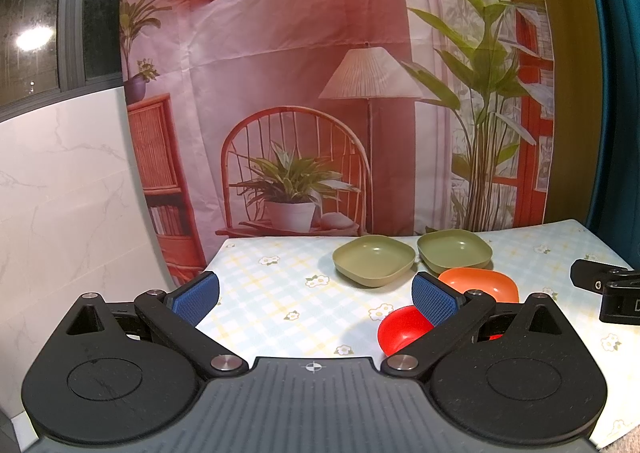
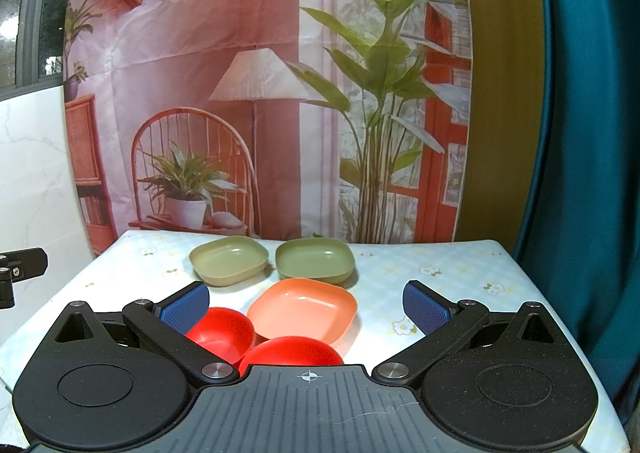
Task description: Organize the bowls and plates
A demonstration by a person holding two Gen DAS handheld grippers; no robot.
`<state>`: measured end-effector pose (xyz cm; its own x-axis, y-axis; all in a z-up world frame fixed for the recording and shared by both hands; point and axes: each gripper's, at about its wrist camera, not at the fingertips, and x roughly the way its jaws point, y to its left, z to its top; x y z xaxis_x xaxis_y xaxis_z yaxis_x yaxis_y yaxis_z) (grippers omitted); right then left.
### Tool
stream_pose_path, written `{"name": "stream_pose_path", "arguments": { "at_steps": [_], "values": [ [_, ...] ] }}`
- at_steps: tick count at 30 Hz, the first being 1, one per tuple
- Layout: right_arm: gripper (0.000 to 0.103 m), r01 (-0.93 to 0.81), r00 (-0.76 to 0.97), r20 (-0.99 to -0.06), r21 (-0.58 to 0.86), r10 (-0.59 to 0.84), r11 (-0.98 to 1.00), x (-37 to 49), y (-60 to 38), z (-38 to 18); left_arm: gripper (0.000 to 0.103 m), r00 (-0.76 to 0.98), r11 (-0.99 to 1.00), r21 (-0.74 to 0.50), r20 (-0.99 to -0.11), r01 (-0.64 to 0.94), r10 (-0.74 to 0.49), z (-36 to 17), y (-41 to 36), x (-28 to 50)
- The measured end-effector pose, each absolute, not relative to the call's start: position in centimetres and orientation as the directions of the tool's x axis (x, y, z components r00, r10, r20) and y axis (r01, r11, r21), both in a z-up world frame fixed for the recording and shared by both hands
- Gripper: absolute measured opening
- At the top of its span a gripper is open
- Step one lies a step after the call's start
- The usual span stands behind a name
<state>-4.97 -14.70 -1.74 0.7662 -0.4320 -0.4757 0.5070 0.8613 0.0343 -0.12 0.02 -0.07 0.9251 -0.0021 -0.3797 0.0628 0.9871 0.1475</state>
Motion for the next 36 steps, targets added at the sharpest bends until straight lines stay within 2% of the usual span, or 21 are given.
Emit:
{"name": "stream_pose_path", "arguments": {
  "at_steps": [36],
  "values": [
    [0.103,0.506,0.766,-0.476,0.031,-0.432,0.862,-4.95,-14.54,-1.92,0.103,0.922,0.988,0.142,-0.388,0.059,0.001,-0.1,0.24,0.0]
  ]
}}
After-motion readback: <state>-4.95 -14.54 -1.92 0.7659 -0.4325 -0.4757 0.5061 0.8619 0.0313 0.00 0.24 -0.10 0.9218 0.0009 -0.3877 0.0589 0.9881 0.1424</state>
